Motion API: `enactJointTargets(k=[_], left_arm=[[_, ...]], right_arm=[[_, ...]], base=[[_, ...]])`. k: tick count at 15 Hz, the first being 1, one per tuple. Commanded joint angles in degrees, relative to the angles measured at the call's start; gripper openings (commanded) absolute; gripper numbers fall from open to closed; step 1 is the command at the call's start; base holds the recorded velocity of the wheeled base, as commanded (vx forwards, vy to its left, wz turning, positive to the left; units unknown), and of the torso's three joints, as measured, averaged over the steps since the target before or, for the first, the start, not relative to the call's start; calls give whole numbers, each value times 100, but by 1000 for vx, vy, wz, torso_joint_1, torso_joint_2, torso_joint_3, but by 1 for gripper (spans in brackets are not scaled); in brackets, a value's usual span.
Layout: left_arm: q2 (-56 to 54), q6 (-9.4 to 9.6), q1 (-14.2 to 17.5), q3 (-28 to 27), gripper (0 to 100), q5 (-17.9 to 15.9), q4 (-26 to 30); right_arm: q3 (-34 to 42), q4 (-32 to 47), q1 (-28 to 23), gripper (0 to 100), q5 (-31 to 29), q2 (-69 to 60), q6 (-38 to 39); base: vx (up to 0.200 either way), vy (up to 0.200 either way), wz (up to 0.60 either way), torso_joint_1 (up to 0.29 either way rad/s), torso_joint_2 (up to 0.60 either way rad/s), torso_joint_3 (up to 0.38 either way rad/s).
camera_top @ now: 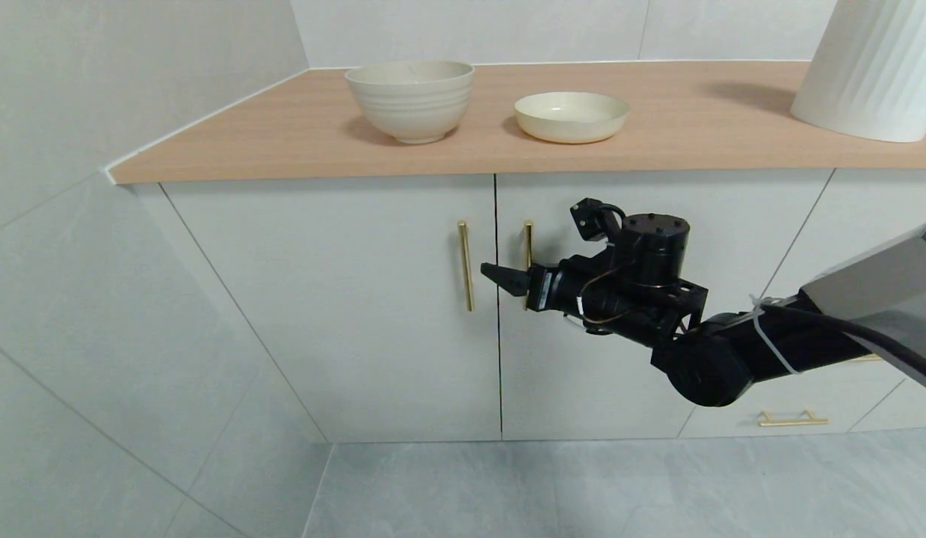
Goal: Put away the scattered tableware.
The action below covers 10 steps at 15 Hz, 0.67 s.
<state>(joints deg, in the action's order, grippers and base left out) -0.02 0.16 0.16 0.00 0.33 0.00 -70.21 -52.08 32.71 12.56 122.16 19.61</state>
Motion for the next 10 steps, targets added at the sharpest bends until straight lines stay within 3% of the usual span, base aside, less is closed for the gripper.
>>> enactJointTargets(k=[1,5,10], left_arm=[[2,2,2,0,100,2,0],[2,2,2,0,100,2,0],[2,2,2,0,100,2,0]], right_arm=[[-11,-4,113,100,1,62,139],[139,-4,236,100,36,-52,245],[648,-4,280,100,687,-527,473]], base=[[0,0,0,0,0,0],[0,0,0,0,0,0],[0,0,0,0,0,0]])
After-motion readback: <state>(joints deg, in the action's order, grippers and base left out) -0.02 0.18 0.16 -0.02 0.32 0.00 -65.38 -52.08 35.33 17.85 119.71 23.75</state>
